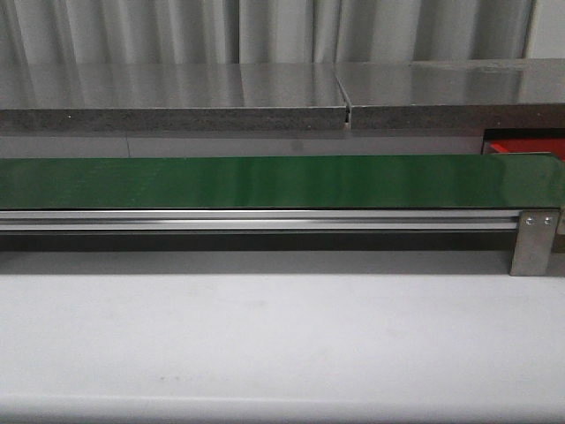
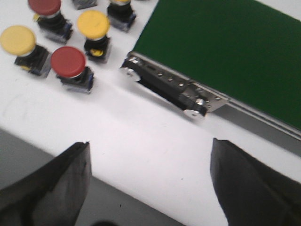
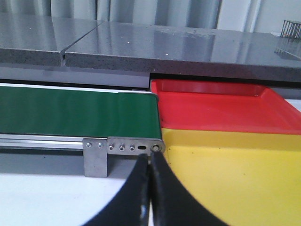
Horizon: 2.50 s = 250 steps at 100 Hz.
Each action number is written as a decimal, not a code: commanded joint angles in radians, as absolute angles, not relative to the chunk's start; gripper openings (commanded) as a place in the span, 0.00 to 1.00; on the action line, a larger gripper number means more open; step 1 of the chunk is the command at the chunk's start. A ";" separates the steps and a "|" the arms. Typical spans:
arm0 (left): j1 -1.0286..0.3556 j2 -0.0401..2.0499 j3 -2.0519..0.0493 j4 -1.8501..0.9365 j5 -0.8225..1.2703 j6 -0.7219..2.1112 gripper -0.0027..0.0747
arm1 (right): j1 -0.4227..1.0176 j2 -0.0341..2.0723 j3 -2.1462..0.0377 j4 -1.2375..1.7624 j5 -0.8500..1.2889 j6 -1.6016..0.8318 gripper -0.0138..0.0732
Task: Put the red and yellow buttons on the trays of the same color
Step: 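Move the left gripper down toward the cluster of red and yellow buttons, then grasp a red button with the left gripper and carry it onto the belt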
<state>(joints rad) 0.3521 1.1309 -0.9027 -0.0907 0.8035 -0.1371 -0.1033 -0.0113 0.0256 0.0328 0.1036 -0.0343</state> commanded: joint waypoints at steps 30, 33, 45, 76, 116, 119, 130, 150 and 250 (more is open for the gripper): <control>0.523 1.338 -1.015 -0.109 0.811 -0.147 0.71 | -0.101 -0.029 0.005 0.033 0.030 -0.040 0.02; 0.533 1.358 -1.030 -0.109 0.819 -0.147 0.71 | -0.101 -0.029 0.005 0.033 0.030 -0.040 0.02; 0.568 1.450 -1.081 -0.113 0.848 -0.145 0.71 | -0.101 -0.029 0.005 0.033 0.030 -0.040 0.02; 0.571 1.646 -1.190 -0.159 0.846 -0.141 0.71 | -0.101 -0.029 0.005 0.033 0.030 -0.040 0.02; 0.571 1.804 -1.278 -0.196 0.781 -0.141 0.71 | -0.101 -0.029 0.005 0.033 0.030 -0.040 0.02; 0.571 1.810 -1.278 -0.196 0.769 -0.141 0.71 | -0.101 -0.029 0.005 0.033 0.030 -0.040 0.02; 0.571 1.825 -1.278 -0.199 0.737 -0.141 0.67 | -0.101 -0.029 0.005 0.033 0.030 -0.040 0.02; 0.571 1.827 -1.278 -0.211 0.696 -0.116 0.45 | -0.101 -0.029 0.005 0.033 0.030 -0.040 0.02; 0.472 1.445 -1.252 -0.274 0.773 0.035 0.29 | -0.101 -0.029 0.005 0.033 0.030 -0.040 0.02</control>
<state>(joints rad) 0.5155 1.4733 -1.1859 -0.2553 0.8081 0.0283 -0.1033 -0.0113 0.0256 0.0328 0.1036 -0.0343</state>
